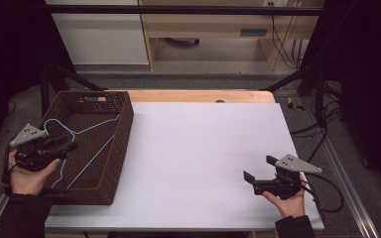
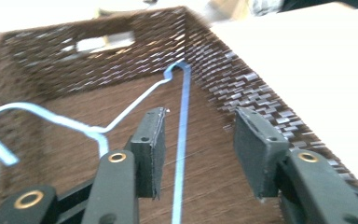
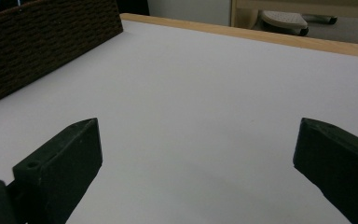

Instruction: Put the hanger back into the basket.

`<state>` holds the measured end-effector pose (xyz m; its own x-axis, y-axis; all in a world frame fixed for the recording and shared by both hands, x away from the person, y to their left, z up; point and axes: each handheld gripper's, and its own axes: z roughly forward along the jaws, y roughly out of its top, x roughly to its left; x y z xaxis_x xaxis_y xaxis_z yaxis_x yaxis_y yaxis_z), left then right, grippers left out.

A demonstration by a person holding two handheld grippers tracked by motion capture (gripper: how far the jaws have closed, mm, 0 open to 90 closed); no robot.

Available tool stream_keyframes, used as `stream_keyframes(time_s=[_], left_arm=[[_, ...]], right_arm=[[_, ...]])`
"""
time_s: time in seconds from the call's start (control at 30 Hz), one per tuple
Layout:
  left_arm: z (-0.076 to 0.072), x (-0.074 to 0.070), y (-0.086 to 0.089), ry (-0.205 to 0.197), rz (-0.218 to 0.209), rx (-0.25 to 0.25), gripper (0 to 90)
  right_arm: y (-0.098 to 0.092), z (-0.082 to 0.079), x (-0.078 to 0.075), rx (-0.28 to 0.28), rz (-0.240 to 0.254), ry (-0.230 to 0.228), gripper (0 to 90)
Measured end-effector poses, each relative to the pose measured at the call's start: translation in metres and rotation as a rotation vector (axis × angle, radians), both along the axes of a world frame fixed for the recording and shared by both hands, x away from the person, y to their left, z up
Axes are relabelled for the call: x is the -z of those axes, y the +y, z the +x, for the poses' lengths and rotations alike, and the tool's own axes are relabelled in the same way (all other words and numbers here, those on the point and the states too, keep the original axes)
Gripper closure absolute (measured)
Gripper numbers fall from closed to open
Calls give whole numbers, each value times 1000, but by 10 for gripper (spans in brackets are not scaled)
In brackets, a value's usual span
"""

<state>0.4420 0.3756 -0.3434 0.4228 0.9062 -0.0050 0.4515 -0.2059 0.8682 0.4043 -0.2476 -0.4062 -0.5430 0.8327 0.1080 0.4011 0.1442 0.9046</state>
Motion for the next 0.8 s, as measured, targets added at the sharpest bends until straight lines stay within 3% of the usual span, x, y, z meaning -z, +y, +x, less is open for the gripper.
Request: stream_keyframes(time_s=[0.2,0.43,0.6,0.8], left_arm=[[-15,-4,-22,-68,-72,63,395],[-27,3,-47,-94,-120,126,224],[-31,10,-59,-99,-109,167,156],[-41,19,-85,-117,-79,257,109]], right_arm=[[-2,-1,-1,2,4,-11,13],[-3,-2,-3,6,14,-18,11],[-4,-2,-3,6,15,-25,10],[-6,-4,-4,5,19,-33,10]])
